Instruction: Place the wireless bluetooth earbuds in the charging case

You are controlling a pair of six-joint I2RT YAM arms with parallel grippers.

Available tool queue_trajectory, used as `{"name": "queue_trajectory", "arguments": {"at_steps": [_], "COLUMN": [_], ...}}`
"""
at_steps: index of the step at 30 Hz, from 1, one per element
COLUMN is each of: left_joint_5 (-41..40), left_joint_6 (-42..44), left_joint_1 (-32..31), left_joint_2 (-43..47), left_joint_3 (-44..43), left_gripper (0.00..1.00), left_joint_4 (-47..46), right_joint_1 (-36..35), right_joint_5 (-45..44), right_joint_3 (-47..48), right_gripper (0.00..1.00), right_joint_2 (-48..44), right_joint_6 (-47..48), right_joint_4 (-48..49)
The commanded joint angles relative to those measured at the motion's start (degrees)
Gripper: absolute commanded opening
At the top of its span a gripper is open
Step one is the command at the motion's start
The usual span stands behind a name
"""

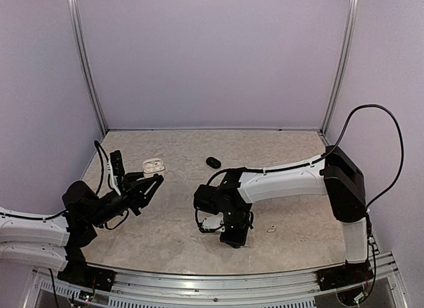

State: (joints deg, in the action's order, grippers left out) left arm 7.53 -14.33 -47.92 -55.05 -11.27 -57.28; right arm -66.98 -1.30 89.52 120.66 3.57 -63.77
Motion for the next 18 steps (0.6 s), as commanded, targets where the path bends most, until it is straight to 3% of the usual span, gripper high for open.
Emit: {"name": "queue_trajectory", "arguments": {"at_steps": [1,13,18], "left_joint_5": [0.8,1.04,1.17], "left_joint_6": [-0.66,-0.83,-0.88], "left_joint_1": [0.46,0.46,0.47], "left_joint_2": [0.96,0.47,0.45], "left_joint_3": [0.63,0.46,0.54], "left_gripper": [0.09,0.09,0.09], "left_joint_4": [-2.23,-2.31,-2.45], "right_joint_1": [-0.41,-0.41,-0.48], "right_joint_5": [0.36,0.51,0.38], "right_joint_3": [0.77,-2.46,-2.59], "right_gripper": [0.34,0.38,0.35], "right_joint_2": [-0.14,-1.03,-1.1], "right_joint_6": [0.65,-0.03,0.03], "right_joint_4": [0.4,0.22,0.4]}}
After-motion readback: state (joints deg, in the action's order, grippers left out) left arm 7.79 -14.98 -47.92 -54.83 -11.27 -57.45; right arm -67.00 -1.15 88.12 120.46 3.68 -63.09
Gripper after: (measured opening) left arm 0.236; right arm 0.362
